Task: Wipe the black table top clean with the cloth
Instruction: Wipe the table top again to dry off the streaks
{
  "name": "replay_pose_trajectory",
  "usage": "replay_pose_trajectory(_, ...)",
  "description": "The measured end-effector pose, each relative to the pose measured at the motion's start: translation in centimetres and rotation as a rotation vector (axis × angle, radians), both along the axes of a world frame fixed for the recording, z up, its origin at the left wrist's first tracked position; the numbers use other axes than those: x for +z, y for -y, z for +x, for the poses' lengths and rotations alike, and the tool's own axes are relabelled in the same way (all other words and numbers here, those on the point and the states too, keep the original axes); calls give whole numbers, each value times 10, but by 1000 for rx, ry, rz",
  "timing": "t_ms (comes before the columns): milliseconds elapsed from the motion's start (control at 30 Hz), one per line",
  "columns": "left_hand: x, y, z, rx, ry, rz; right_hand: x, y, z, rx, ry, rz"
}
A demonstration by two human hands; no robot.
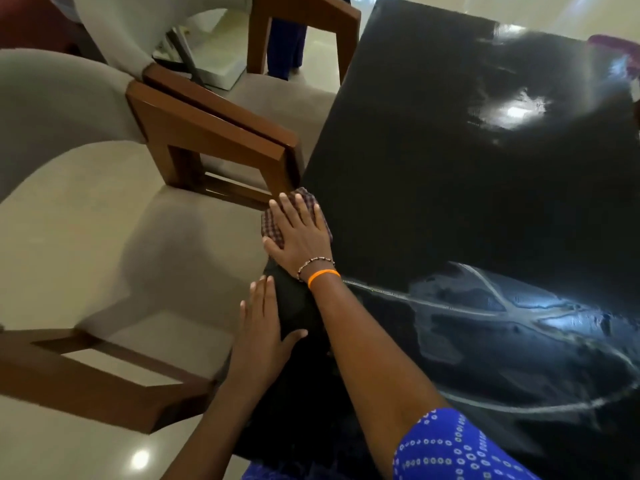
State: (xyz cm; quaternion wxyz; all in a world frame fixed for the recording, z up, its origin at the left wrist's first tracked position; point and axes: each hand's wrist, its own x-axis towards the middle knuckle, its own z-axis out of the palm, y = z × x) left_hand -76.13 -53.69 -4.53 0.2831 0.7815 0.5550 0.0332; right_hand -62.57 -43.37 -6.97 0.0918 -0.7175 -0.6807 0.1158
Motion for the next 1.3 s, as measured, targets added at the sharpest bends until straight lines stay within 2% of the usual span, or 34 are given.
replay_pose_trajectory(167,4,8,13,-15,-117,-6,0,54,69,-158,29,3)
replay_pose_trajectory(433,7,4,17,-3,-131,-65,0,162,200,-588,126,-27)
replay_pose_trajectory(567,7,4,17,5,-145,-53,0,192,213,-770,105,-52)
replay_pose_trajectory(700,6,4,15,2,-140,-37,2,174,184,-878,79,-78)
replay_pose_trajectory(933,7,5,-2,-37,41,-29,1,99,82,-660,58,-73)
replay_pose_trajectory(1067,3,2,-28,31,92,-84,6,50,-2,-414,12,-79)
replay_pose_trajectory(1200,0,1,-55,81,67,-167,8,38,-62,-157,13,-110)
replay_pose_trajectory(1300,1,5,-63,107,112,-245,5,50,-69,-24,63,-98)
